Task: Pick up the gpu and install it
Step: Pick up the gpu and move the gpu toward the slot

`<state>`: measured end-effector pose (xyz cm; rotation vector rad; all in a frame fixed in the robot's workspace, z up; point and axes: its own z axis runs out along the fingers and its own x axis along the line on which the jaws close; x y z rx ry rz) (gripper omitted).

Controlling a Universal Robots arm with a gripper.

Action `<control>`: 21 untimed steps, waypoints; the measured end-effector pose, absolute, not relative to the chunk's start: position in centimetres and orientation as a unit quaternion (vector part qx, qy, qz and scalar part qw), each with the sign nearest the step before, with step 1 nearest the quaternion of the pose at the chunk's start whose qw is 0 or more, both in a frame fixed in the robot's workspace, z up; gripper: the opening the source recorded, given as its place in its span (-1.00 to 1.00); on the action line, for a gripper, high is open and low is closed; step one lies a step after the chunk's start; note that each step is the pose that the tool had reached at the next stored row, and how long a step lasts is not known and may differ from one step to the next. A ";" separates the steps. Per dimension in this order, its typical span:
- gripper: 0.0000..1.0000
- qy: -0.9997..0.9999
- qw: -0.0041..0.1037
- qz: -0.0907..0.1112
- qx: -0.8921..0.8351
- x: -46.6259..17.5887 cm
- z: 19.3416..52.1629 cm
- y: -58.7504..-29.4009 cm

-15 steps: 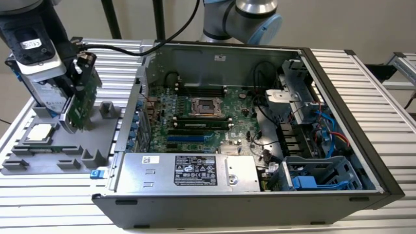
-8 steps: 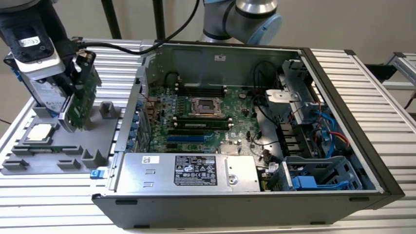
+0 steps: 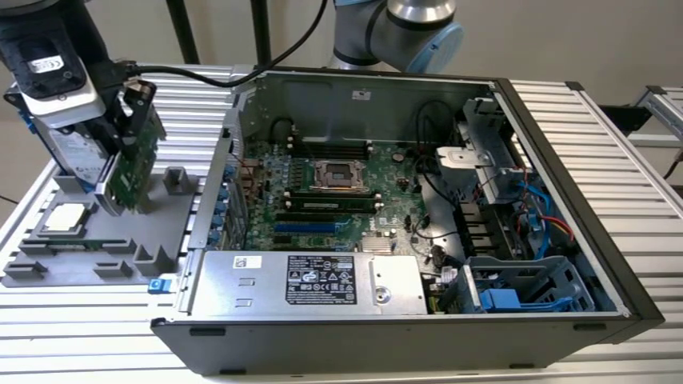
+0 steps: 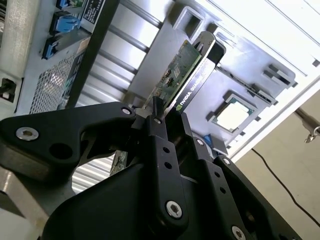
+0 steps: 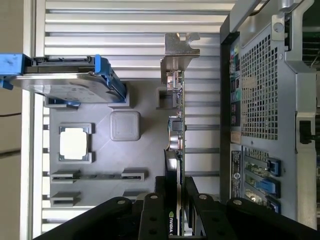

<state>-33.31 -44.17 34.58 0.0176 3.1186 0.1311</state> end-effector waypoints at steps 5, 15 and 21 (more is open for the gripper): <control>-1.00 0.999 0.010 0.042 0.006 -33.3 34.8 -44.2; -1.00 0.999 0.010 0.042 0.006 -33.3 35.4 -44.2; -1.00 0.999 0.010 0.042 0.006 -33.3 35.9 -44.2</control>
